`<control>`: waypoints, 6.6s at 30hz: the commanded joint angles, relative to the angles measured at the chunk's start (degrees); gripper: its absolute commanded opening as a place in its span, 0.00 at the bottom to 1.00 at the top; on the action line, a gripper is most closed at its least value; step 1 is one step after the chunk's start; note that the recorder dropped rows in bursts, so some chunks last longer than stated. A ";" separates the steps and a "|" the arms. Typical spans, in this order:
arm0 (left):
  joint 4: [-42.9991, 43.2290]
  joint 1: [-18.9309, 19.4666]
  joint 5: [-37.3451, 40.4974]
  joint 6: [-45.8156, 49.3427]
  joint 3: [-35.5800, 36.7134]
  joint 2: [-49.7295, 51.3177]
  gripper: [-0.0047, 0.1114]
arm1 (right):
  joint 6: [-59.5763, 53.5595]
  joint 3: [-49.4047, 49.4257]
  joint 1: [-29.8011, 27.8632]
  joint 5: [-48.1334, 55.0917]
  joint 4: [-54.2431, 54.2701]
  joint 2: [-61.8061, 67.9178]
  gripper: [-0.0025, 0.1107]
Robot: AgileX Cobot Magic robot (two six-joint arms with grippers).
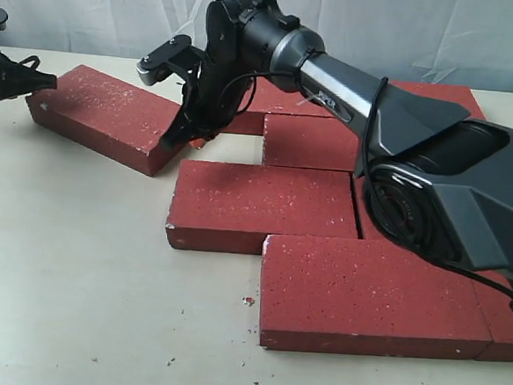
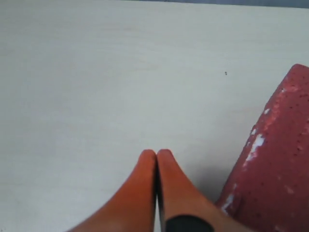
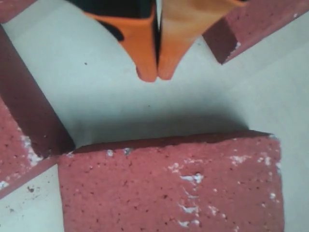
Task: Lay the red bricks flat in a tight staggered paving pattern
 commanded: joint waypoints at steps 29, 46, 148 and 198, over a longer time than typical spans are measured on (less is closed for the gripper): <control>4.41 -2.07 2.44 -2.36 -0.24 -0.08 0.04 | 0.16 -0.14 -0.31 -6.25 4.85 1.60 0.02; 9.51 -1.77 16.04 -1.21 2.54 -11.47 0.04 | 0.04 -0.14 -0.31 -3.02 1.44 -1.36 0.02; 10.33 -0.32 5.58 -5.76 15.88 -17.00 0.04 | 8.35 3.62 -0.94 7.39 -11.01 -10.01 0.02; 5.18 -4.71 10.89 -4.26 -5.13 -0.03 0.04 | 4.64 63.29 -0.94 -31.66 -15.04 -45.27 0.02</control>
